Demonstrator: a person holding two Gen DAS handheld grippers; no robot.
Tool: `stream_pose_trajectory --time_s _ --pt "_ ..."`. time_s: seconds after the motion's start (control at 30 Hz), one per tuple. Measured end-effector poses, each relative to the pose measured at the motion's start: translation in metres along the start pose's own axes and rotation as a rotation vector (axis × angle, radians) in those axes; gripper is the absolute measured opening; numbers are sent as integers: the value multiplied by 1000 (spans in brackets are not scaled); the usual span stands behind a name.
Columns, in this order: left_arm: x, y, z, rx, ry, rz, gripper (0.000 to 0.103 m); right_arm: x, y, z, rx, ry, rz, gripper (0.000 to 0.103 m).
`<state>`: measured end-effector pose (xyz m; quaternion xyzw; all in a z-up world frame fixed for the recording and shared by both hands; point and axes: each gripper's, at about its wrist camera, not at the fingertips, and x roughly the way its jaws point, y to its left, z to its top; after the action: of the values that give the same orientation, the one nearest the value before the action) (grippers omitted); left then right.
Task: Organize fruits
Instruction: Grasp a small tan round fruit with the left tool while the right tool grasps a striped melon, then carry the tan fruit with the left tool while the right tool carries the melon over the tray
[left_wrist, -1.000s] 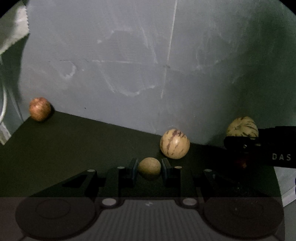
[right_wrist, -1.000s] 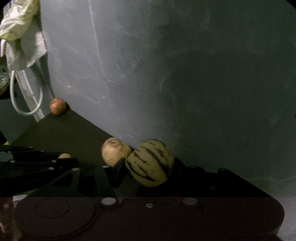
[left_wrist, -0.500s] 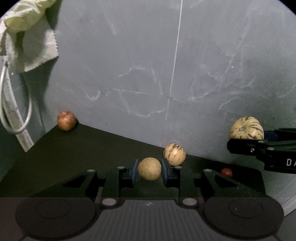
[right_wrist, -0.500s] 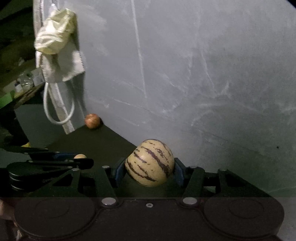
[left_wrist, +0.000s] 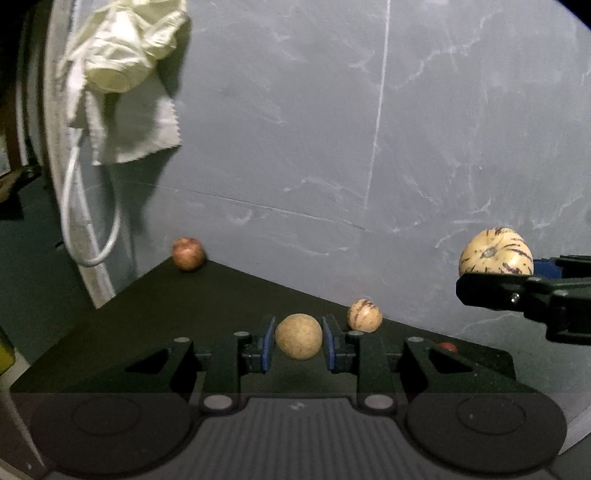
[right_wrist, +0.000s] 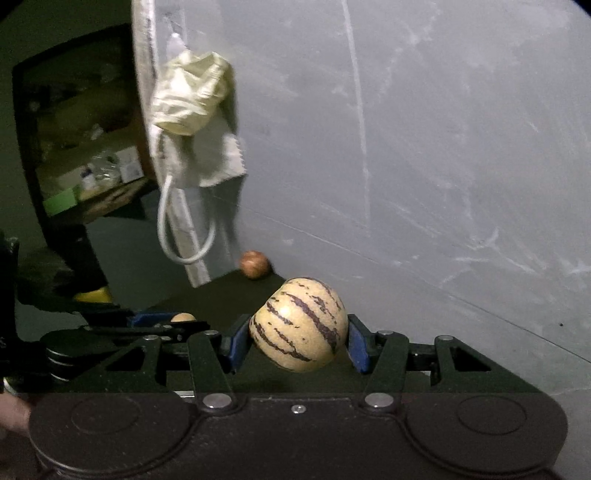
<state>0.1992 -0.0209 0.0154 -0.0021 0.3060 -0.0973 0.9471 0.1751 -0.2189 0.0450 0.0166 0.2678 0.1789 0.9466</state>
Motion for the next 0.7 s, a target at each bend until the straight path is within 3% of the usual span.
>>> stream_pose_trajectory --time_s 0.33,0.7 --pt "-54 19 -22 -53 -27 85 28 -23 41 3 -60 -19 118 55" --pt "-96 39 -64 -133 0 157 28 -35 83 -21 -124 32 240 55"
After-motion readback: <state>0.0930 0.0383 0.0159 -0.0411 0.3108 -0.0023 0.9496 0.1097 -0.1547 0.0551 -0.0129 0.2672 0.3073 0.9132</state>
